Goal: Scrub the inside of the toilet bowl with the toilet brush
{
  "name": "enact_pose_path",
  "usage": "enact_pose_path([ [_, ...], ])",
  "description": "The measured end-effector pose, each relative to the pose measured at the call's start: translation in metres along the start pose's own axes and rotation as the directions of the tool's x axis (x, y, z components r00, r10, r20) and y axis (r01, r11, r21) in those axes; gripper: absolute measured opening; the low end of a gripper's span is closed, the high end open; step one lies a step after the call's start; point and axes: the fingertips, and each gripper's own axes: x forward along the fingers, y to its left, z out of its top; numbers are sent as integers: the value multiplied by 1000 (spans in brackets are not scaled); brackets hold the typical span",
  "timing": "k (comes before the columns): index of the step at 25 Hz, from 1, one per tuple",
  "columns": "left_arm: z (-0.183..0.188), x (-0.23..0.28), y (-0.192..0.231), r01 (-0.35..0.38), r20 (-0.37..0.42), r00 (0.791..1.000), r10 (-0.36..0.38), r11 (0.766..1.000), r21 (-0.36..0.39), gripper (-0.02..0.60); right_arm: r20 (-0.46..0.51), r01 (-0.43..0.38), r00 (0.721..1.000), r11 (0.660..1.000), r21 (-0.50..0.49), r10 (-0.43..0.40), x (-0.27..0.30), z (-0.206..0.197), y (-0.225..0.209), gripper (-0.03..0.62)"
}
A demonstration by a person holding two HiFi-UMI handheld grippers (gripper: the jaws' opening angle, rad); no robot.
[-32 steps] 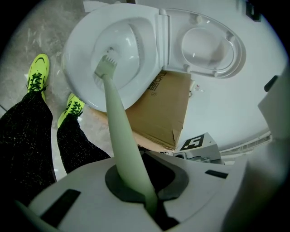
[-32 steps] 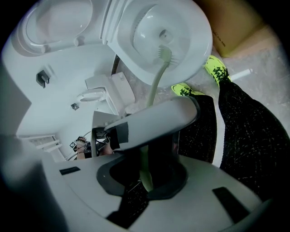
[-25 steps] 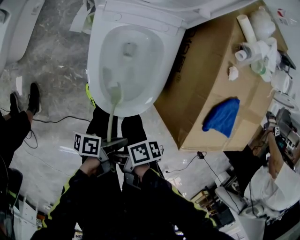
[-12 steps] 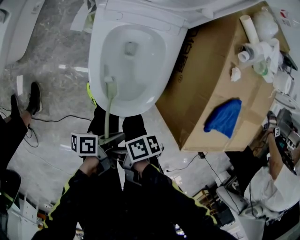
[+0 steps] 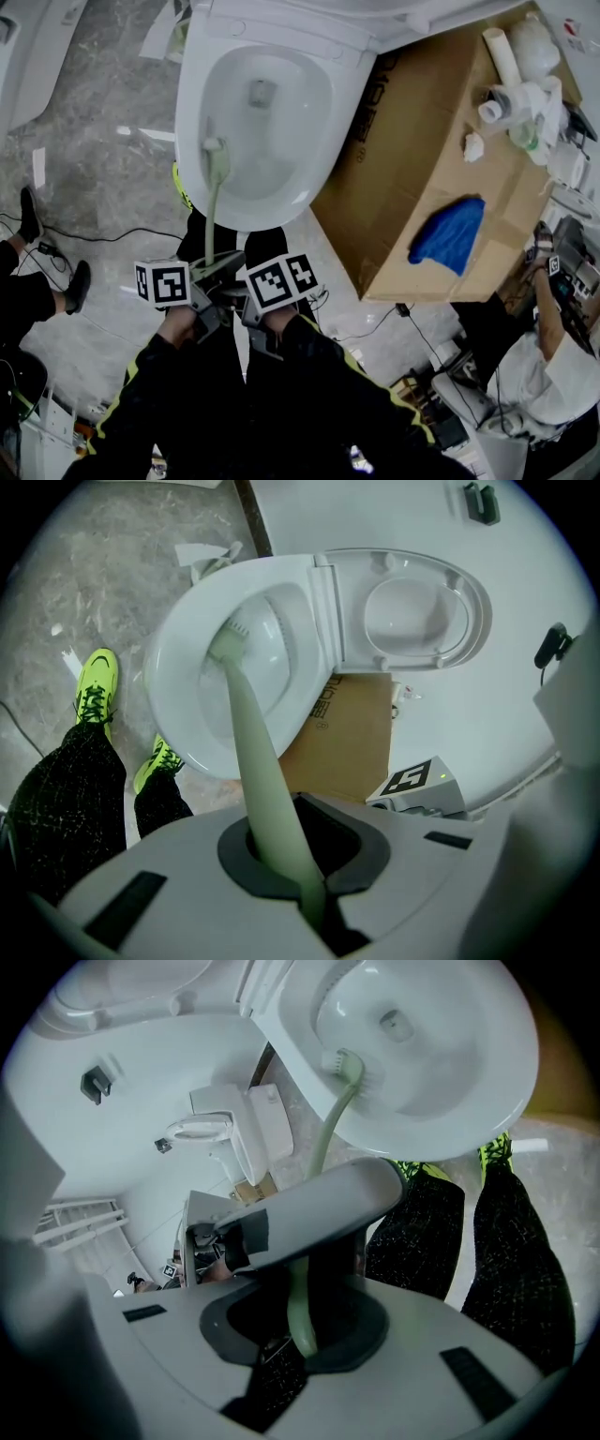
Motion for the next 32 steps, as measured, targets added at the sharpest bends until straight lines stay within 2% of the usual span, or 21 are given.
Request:
enact_pose_path([
  [3,8,0,2,-17,8,1000,17,1000,16,9,6,11,1000,1000,-16,-10,-1,7,0,64],
  [16,45,6,0,23,54,998,-26,998,50,10,29,69,997,994,-86,-67,-5,43,4,64],
  [24,81,11,-4,26,71,997,-34,993,114,11,58,79,996,987,-142,-71,-10,78,12,64],
  [32,107,22,-12,28,81,996,-39,989,143,11,86,69,995,984,-164,-55,-16,104,14,64],
])
